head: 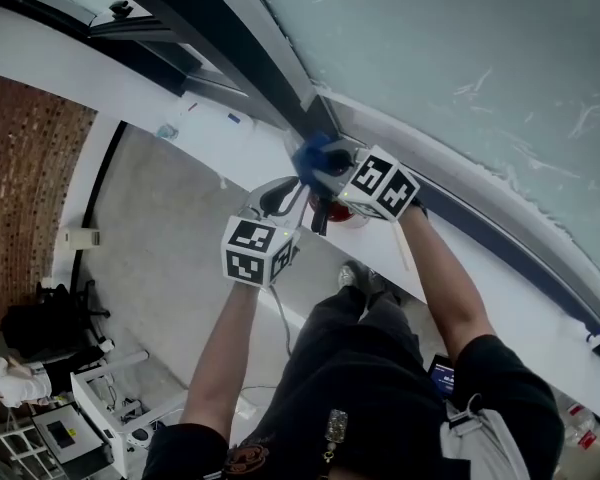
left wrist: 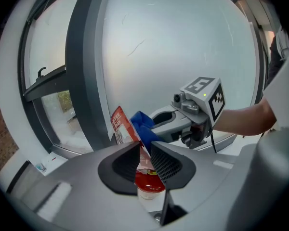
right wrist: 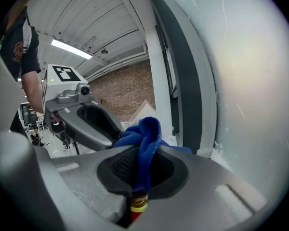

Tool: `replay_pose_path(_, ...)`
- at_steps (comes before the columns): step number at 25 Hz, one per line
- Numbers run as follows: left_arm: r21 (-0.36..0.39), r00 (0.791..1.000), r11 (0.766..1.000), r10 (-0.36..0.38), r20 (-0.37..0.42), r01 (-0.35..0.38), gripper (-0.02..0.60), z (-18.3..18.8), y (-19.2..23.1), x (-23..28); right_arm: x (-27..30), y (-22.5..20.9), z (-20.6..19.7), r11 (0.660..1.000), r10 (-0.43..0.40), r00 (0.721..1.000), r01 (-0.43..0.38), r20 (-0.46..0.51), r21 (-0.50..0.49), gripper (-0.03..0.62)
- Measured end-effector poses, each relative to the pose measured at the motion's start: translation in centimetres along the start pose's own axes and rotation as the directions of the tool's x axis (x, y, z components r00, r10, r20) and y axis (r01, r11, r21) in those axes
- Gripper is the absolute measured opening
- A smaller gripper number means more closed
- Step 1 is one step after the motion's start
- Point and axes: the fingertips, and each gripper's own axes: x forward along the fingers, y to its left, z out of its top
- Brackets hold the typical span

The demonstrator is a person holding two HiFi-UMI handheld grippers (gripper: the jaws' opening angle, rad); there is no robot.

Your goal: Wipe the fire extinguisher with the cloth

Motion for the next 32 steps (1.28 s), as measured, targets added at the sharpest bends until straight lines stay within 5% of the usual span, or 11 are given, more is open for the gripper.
replay_pose_path(11,0.015,1.0,1.0,-0.005,-0.016,0.005,0.077,0.0,-1.1,0.0,4.4,-2.6,-3.0,1.0,-0.012,0.987,0.013,-0.158,0.002,0.023)
replay_pose_path(21,0.051,0.998,0.997,-0.061,-0.001,0.061,0.074,1.1,-2.5,0.5,0.9,-5.1,3.2,0.993,-0.12,0.992,0.119,-0.029,-0.024,0.023)
replay_pose_path(32,0.181,0.979,0.965,-0.174,-0.107,0.191,0.041,0.4,-8.5,4.4,-11.3,-7.4,8.4,0.942,-0.315,0.945,0.323,0.089,-0.09,0.023)
